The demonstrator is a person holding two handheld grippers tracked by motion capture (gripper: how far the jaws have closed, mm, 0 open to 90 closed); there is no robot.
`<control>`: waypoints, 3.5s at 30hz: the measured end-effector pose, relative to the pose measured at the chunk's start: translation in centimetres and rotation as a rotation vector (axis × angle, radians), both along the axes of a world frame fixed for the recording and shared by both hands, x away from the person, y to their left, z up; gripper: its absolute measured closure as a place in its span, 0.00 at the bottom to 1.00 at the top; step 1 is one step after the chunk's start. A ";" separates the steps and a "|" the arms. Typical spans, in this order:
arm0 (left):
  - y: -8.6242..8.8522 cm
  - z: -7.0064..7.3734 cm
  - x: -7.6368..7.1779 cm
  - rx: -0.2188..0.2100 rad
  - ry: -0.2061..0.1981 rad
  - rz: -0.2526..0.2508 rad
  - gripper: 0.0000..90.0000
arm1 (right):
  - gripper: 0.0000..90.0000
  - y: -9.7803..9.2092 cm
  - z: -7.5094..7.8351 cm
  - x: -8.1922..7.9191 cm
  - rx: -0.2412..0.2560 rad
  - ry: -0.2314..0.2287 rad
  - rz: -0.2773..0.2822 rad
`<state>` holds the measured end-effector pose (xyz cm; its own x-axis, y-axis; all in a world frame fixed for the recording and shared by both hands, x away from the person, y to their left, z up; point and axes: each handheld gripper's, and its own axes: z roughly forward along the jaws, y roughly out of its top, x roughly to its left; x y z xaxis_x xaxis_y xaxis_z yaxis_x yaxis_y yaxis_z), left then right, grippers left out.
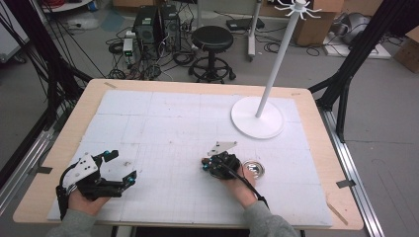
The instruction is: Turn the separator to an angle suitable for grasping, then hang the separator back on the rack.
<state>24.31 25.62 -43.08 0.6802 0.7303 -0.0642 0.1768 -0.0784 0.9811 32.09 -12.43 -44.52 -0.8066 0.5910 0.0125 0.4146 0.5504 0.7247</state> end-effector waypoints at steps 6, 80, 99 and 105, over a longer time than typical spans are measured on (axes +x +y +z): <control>0.0 0.0 0.0 -0.006 0.002 0.001 0.02 | 1.00 0.0 -0.1 0.6 0.007 -0.009 -0.016; -0.3 -0.3 0.5 -0.006 0.021 -0.018 0.02 | 0.21 -9.6 5.4 2.3 -0.110 0.072 0.362; 1.4 -0.4 -1.2 -0.004 0.028 0.020 0.02 | 0.26 -7.8 4.5 3.8 -0.267 0.144 0.408; 1.6 -0.4 -1.5 -0.002 0.027 0.027 0.02 | 0.30 -7.8 4.1 4.4 -0.293 0.174 0.430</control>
<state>22.81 27.26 -43.49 0.6582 0.7481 -0.0841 0.2053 -0.0709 0.9761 36.46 -20.28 -40.47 -0.9769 0.2075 0.0515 0.2079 0.8653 0.4561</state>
